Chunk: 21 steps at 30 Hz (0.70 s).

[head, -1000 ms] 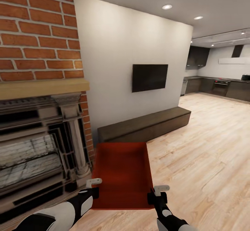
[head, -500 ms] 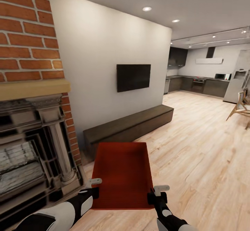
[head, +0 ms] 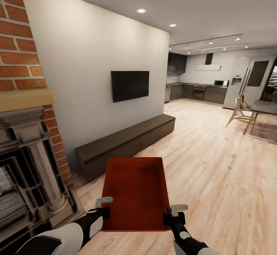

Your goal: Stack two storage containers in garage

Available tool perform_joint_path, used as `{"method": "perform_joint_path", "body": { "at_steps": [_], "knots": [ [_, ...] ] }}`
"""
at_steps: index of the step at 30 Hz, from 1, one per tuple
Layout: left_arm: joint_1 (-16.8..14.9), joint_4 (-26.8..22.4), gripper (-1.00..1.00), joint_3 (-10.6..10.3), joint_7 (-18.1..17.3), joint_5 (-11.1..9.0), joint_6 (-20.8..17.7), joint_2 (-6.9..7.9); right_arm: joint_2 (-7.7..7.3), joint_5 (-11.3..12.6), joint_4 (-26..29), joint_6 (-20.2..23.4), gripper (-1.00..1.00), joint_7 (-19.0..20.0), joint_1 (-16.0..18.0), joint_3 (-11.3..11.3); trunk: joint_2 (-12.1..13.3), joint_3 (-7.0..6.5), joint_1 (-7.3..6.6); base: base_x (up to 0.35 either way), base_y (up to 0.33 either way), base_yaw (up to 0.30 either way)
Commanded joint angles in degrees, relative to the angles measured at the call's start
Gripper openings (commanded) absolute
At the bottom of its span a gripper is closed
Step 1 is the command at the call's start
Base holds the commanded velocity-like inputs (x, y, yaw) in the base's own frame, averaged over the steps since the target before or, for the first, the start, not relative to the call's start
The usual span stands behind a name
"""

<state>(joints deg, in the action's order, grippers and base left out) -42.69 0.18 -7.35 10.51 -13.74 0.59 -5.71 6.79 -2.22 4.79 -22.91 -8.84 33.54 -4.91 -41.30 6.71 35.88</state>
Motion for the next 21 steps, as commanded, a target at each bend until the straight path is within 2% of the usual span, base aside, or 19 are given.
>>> {"method": "perform_joint_path", "body": {
  "at_steps": [1,21],
  "knots": [
    [-0.1,-0.2,-1.00,2.5,0.8,-0.1,0.1,0.32,-0.38,1.0,-0.7,-0.3,-1.00,-0.8,0.0,-0.4,-0.1,0.07,0.01,0.000,0.000,-0.286],
    [-0.1,-0.2,-1.00,2.5,0.8,-0.1,0.1,0.32,-0.38,1.0,-0.7,-0.4,-1.00,-0.8,0.0,-0.4,-0.1,-0.86,0.01,0.000,0.000,-0.272]
  ]
}}
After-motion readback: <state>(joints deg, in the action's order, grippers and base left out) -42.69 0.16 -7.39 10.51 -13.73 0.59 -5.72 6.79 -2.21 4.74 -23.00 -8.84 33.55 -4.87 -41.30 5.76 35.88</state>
